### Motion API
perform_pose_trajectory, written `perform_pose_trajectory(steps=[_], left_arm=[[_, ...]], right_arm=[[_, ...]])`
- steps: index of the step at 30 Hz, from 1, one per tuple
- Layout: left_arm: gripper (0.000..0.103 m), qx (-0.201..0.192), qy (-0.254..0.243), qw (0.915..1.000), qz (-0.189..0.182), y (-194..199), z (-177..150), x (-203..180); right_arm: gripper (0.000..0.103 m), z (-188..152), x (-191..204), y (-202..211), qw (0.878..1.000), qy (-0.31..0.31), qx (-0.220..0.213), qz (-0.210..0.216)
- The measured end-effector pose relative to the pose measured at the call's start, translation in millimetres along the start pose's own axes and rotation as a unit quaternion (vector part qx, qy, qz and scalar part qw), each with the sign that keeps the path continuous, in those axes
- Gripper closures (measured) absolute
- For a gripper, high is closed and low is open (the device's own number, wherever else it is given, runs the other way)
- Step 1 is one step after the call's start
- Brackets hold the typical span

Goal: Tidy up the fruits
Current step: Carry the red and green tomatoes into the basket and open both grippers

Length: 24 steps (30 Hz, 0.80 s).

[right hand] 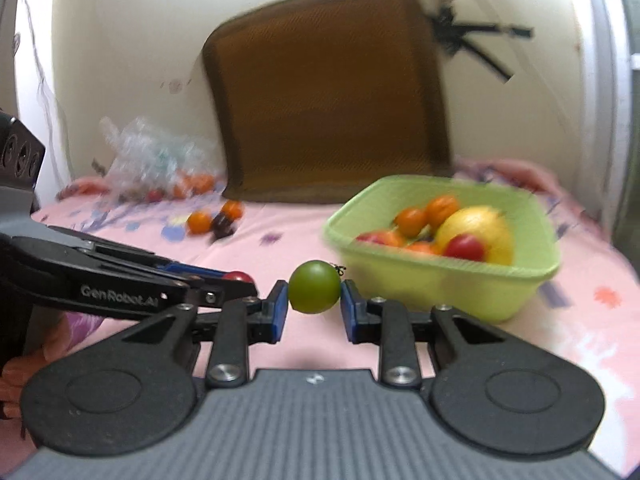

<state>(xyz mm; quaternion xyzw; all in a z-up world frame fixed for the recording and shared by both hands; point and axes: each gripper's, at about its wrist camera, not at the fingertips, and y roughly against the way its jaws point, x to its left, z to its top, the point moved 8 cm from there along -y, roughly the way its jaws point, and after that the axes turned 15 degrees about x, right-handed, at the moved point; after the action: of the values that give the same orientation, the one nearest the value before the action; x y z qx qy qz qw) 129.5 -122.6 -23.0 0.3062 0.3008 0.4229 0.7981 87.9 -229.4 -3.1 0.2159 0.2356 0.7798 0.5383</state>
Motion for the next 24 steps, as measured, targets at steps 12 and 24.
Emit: perform_pose_trajectory(steps=[12, 24], left_arm=[[0.077, -0.008, 0.009, 0.9991, -0.040, -39, 106, -24], [0.069, 0.017, 0.035, 0.9981, -0.048, -75, 112, -20]], right_arm=[[0.071, 51, -54, -21, 0.994, 0.020, -0.044, -0.099], [0.060, 49, -70, -28, 0.990, 0.016, -0.063, -0.122]])
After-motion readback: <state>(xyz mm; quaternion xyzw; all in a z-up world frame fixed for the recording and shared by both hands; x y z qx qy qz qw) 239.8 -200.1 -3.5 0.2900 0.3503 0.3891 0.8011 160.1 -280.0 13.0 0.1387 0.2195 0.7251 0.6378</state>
